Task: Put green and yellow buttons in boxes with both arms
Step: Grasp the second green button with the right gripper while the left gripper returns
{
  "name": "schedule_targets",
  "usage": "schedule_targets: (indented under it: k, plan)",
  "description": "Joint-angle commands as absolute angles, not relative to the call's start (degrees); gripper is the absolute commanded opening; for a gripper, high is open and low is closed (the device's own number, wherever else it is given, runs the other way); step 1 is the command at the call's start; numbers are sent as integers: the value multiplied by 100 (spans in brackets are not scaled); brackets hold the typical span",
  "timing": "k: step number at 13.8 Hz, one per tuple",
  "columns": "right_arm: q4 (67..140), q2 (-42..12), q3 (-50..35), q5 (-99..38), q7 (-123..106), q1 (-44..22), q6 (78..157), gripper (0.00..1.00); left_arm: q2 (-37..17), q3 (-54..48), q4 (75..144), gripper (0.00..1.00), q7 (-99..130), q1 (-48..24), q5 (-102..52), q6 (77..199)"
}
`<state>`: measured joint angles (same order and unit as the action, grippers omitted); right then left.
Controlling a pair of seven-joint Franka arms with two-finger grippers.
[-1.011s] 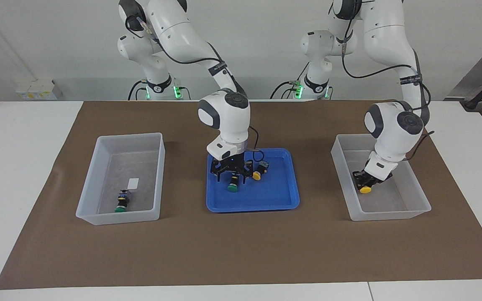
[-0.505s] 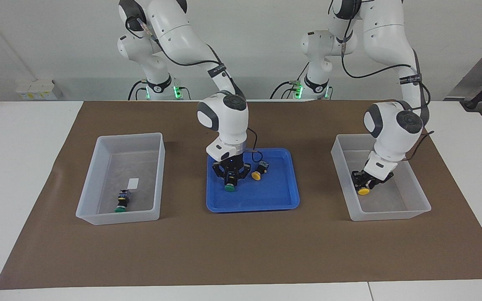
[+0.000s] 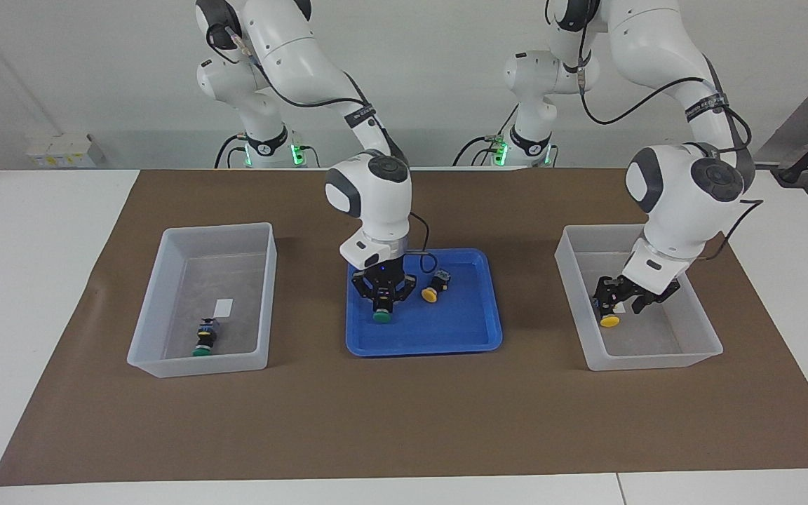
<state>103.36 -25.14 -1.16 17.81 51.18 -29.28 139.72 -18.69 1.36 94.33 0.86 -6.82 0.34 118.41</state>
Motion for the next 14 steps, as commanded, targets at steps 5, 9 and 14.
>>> schedule_targets:
  k: [5, 9, 14]
  plan:
    - [10424, -1531, -193, 1811, 3958, -2084, 13194, 0, -1943, 176, 9333, 62, 1405, -1914, -149, 11785]
    - [10380, -1196, -185, 1346, 2535, -1469, 12728, 0, -1828, 176, 10001, 62, 1565, -2547, -413, 12585]
    - [10476, -1011, -184, 976, 601, -714, 12366, 0, -1916, 176, 10493, 63, 1381, -3005, -413, 13253]
